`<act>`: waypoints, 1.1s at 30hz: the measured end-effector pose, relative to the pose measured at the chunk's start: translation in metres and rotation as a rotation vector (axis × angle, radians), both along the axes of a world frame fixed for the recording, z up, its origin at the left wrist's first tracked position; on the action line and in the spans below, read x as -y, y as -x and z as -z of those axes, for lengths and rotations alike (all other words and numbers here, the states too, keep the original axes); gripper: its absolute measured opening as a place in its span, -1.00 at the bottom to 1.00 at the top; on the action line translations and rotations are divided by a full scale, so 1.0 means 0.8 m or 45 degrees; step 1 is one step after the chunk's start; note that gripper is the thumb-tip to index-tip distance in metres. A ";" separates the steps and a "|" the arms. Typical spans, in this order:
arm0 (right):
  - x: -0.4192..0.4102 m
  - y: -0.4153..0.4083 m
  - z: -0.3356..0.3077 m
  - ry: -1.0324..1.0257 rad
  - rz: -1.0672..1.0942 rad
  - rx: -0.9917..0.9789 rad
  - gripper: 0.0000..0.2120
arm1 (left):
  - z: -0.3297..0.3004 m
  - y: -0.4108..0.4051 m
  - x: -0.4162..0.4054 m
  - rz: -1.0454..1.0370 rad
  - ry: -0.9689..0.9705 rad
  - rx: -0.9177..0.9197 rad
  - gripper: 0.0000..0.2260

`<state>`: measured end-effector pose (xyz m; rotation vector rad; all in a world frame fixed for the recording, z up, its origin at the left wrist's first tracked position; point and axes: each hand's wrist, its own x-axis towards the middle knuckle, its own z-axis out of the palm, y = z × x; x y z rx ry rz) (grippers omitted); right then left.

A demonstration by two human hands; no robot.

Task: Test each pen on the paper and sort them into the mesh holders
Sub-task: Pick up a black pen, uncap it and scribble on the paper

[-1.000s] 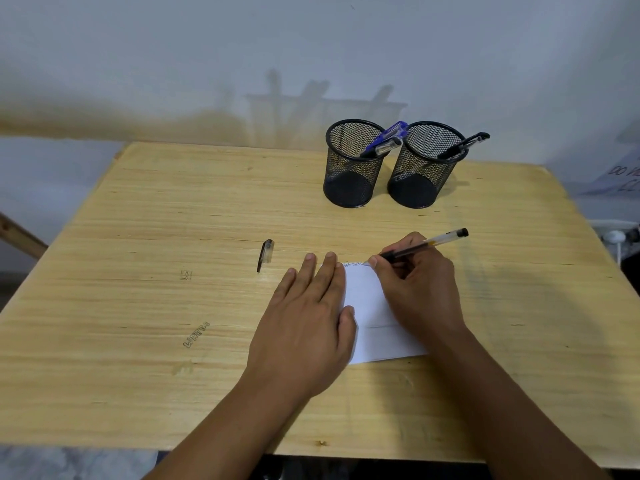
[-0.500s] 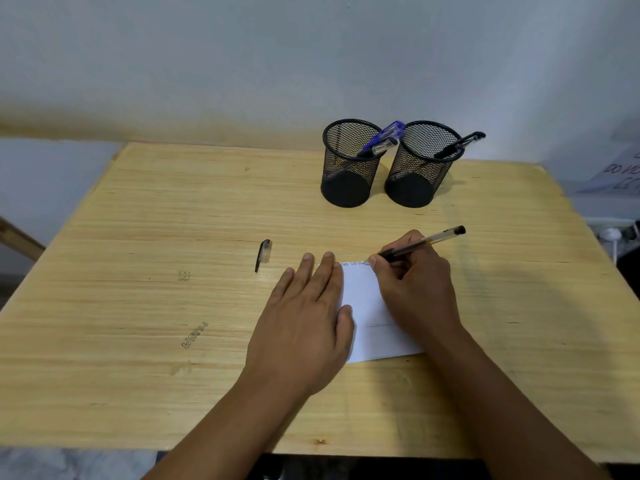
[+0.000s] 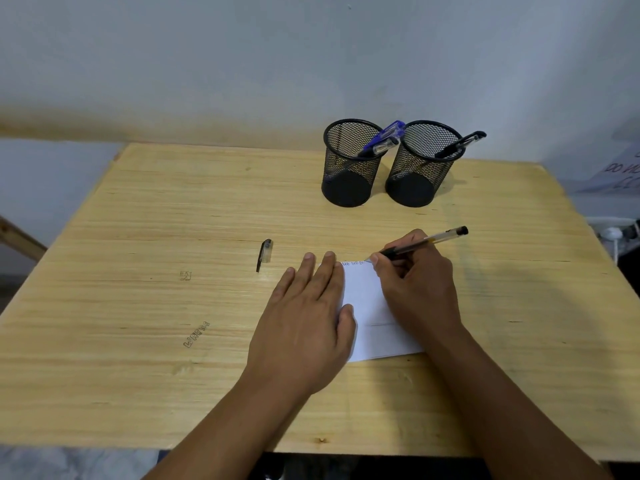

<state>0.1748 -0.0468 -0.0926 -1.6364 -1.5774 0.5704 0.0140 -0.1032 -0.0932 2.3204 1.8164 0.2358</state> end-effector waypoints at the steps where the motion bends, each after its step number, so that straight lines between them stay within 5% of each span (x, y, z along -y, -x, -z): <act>1: 0.000 0.001 0.000 0.003 -0.003 0.009 -0.90 | 0.000 0.000 0.000 0.001 -0.003 -0.001 -0.44; 33: 0.007 0.003 -0.008 0.032 -0.033 0.025 -0.88 | 0.003 0.001 -0.001 -0.001 -0.020 0.023 -0.44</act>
